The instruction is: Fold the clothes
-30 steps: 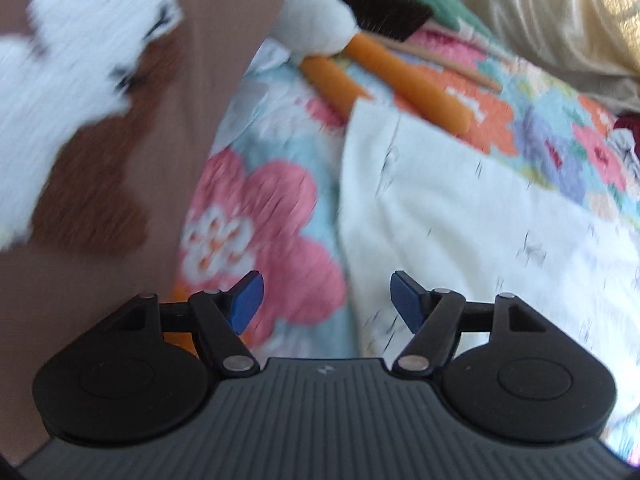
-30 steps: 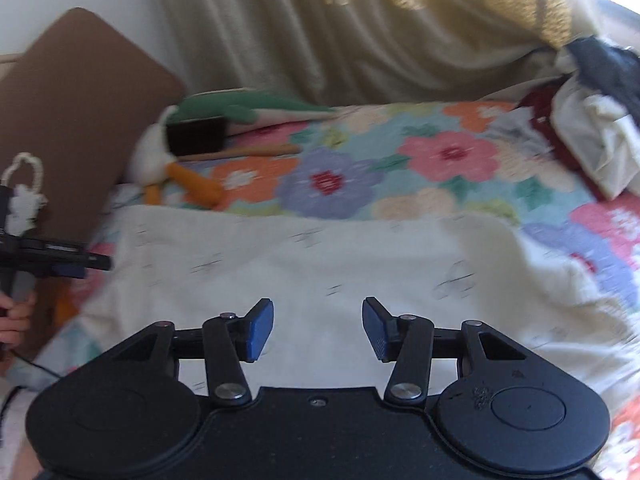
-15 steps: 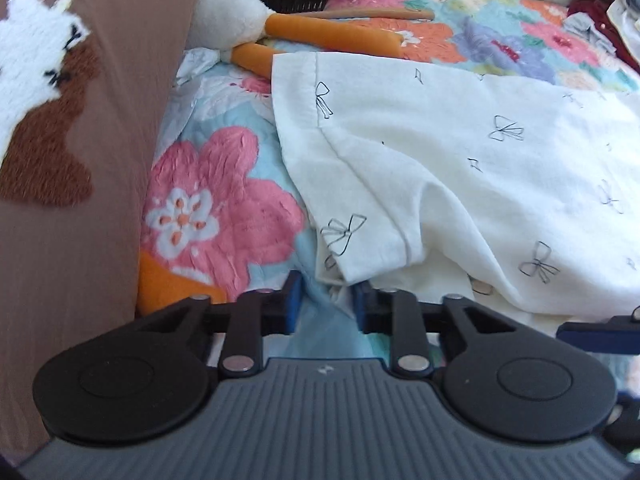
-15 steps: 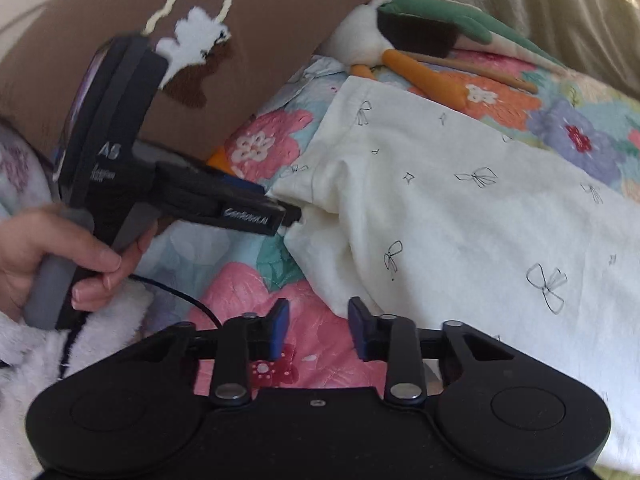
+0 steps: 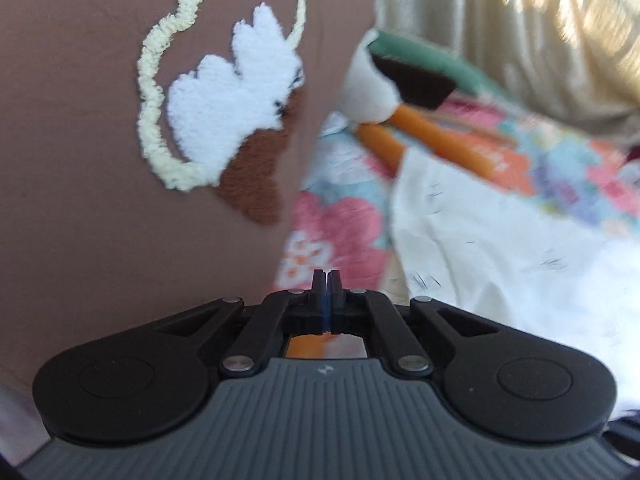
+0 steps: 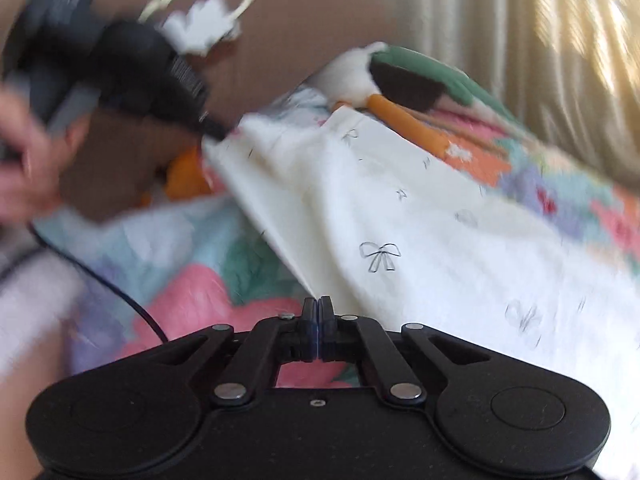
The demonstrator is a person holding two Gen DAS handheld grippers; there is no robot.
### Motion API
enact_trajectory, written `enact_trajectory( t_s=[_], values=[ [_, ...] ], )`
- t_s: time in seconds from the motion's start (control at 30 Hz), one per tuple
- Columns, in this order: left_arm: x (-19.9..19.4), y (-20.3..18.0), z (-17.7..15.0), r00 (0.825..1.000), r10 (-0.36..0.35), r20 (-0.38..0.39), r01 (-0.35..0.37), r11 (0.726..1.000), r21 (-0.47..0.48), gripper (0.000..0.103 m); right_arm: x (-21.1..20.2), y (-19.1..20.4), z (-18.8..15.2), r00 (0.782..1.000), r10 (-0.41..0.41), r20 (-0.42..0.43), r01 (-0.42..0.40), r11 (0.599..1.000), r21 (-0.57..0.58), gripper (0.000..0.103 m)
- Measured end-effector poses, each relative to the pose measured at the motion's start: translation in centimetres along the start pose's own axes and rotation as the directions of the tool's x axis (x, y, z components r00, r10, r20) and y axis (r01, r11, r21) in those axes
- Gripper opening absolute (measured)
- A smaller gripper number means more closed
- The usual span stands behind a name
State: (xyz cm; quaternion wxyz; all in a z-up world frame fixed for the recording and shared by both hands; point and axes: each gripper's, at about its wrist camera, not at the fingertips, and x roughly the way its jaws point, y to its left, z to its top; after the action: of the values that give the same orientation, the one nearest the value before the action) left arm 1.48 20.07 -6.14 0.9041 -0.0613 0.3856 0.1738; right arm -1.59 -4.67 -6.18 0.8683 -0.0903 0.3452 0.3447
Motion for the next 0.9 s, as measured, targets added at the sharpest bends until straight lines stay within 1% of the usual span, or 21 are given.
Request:
enact_trajectory(
  t_s=[0.07,0.1,0.13,0.2,0.27,0.3,0.37,0.4,0.47,0.5,0.53,0.57,0.6,0.63,0.67,0.7,0.73,0.77,0.8,0.87,0.9],
  values=[
    [1.2,0.3,-0.1,0.996,-0.059,-0.072,0.057,0.998,-0.039,0.000,0.2,0.0,-0.8,1.000,-0.019,-0.013,0.019,1.000,-0.003,0.000],
    [1.5,0.5,-0.1,0.991,-0.106,-0.086,0.100,0.992,-0.070,0.000,0.5,0.0,-1.1,0.999,-0.022,-0.027,0.022,1.000,-0.005,0.000],
    [1.7,0.8,-0.1,0.983,-0.154,-0.098,0.144,0.984,-0.102,0.001,0.8,-0.1,-1.5,0.998,-0.006,-0.056,0.006,1.000,0.010,0.001],
    [1.4,1.2,-0.2,0.969,-0.234,-0.083,0.219,0.963,-0.155,0.003,1.1,-0.3,-1.7,0.995,0.053,-0.090,-0.048,0.997,0.058,0.001],
    [1.2,1.7,-0.1,0.953,-0.295,-0.071,0.273,0.936,-0.224,0.013,0.1,-0.7,-2.0,0.992,0.106,-0.071,-0.097,0.989,0.116,0.008],
    [1.2,1.9,0.0,0.944,-0.322,-0.067,0.297,0.923,-0.246,0.024,-0.3,-0.9,-2.1,0.990,0.122,-0.064,-0.111,0.983,0.147,0.009],
    [0.9,1.0,0.1,0.944,-0.325,-0.063,0.306,0.928,-0.211,0.027,-2.0,-1.7,-2.4,0.991,0.117,-0.063,-0.101,0.972,0.211,0.017],
    [0.5,0.3,0.2,0.949,-0.310,-0.060,0.297,0.940,-0.166,0.027,-3.2,-1.9,-2.9,0.993,0.102,-0.060,-0.085,0.968,0.237,0.022],
    [-0.1,-1.2,0.2,0.955,-0.294,-0.046,0.288,0.952,-0.106,0.027,-4.5,-3.8,-3.0,0.995,0.075,-0.066,-0.055,0.962,0.268,0.047],
    [-0.6,-1.8,0.2,0.953,-0.301,-0.028,0.297,0.951,-0.086,0.027,-5.1,-4.8,-3.0,0.996,0.062,-0.070,-0.040,0.959,0.282,0.049],
    [-1.3,-2.2,0.2,0.950,-0.311,-0.010,0.310,0.949,-0.056,0.028,-5.7,-6.0,-2.9,0.996,0.024,-0.082,0.004,0.948,0.319,0.049],
    [-1.6,-2.8,0.2,0.947,-0.321,0.002,0.321,0.947,-0.023,0.030,-6.1,-7.3,-2.8,0.995,-0.017,-0.094,0.052,0.923,0.380,0.050],
    [-1.8,-3.3,0.3,0.943,-0.332,-0.002,0.332,0.943,0.011,0.041,-6.7,-8.6,-2.9,0.995,-0.029,-0.096,0.070,0.889,0.452,0.050],
    [-1.5,-4.0,0.2,0.941,-0.337,-0.037,0.338,0.941,0.033,0.057,-7.4,-9.7,-3.1,0.996,-0.015,-0.090,0.059,0.853,0.518,0.051],
    [-0.7,-4.7,-0.2,0.943,-0.317,-0.103,0.322,0.946,0.043,0.063,-7.8,-10.8,-3.5,0.996,0.013,-0.084,0.038,0.815,0.578,0.053],
    [0.1,-5.4,-0.6,0.954,-0.261,-0.149,0.273,0.960,0.061,0.065,-8.1,-11.9,-4.0,0.996,0.043,-0.078,0.016,0.773,0.634,0.053],
    [0.9,-6.0,-1.1,0.960,-0.203,-0.192,0.222,0.972,0.081,0.065,-8.0,-12.7,-4.3,0.993,0.055,-0.102,0.027,0.746,0.665,0.053],
    [1.4,-6.7,-1.6,0.968,-0.146,-0.204,0.176,0.975,0.135,0.065,-7.7,-13.4,-4.5,0.989,0.061,-0.137,0.050,0.725,0.687,0.053],
    [1.5,-7.1,-1.7,0.974,-0.118,-0.195,0.152,0.974,0.168,0.065,-7.5,-14.0,-4.8,0.983,0.045,-0.178,0.094,0.712,0.696,0.053],
    [1.2,-6.9,-1.4,0.983,-0.120,-0.136,0.142,0.975,0.169,0.064,-7.4,-14.7,-5.5,0.977,0.004,-0.215,0.152,0.695,0.703,0.053],
    [1.0,-6.8,-1.2,0.987,-0.121,-0.106,0.138,0.976,0.169,0.057,-7.4,-15.1,-6.0,0.976,-0.002,-0.216,0.159,0.681,0.715,0.054]
  ],
)
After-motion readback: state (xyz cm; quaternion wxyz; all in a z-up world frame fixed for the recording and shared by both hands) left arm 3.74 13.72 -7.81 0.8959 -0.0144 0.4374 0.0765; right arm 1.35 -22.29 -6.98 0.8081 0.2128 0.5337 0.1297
